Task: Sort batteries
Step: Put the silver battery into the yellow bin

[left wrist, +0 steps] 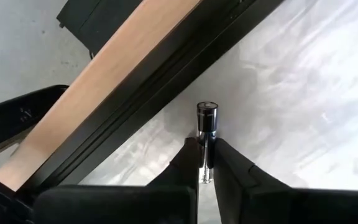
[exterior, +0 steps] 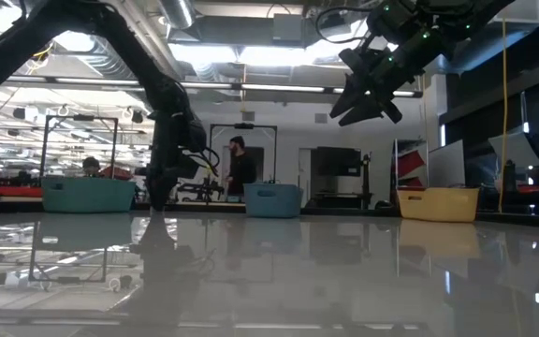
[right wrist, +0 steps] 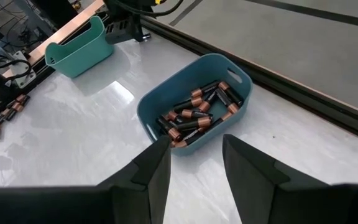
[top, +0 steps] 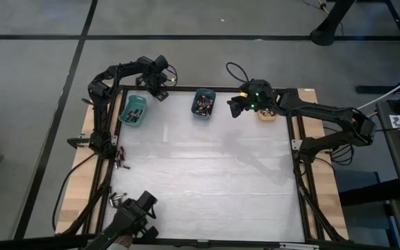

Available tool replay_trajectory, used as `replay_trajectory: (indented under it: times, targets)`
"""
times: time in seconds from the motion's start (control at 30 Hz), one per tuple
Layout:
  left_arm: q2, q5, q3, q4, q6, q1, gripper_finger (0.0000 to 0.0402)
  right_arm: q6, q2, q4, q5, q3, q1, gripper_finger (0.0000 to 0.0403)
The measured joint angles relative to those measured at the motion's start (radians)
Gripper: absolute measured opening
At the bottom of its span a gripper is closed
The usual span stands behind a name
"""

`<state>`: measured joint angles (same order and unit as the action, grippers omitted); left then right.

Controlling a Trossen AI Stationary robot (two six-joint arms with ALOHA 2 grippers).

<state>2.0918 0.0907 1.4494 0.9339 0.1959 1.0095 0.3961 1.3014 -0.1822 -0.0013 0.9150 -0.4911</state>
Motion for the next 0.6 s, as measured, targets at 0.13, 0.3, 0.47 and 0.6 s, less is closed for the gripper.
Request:
replay_trajectory:
  times: [0.13, 0.3, 0.47, 0.6]
  targets:
    - [-0.015, -0.024, -0.001, 0.012, 0.003, -0.012, 0.0025, 0.000, 0.000, 0.000, 0.000, 0.000, 0.000, 0.0147]
    - [-0.069, -0.114, -0.009, 0.060, 0.002, -0.053, 0.0010, 0.000, 0.000, 0.000, -0.001, 0.000, 0.000, 0.0147]
    - [-0.149, -0.227, -0.004, 0.054, -0.007, -0.095, 0.0011, 0.000, 0.000, 0.000, -0.001, 0.000, 0.000, 0.0147]
    - [-0.215, -0.425, -0.004, 0.031, -0.010, -0.151, 0.0015, 0.000, 0.000, 0.001, -0.045, 0.000, 0.000, 0.0147]
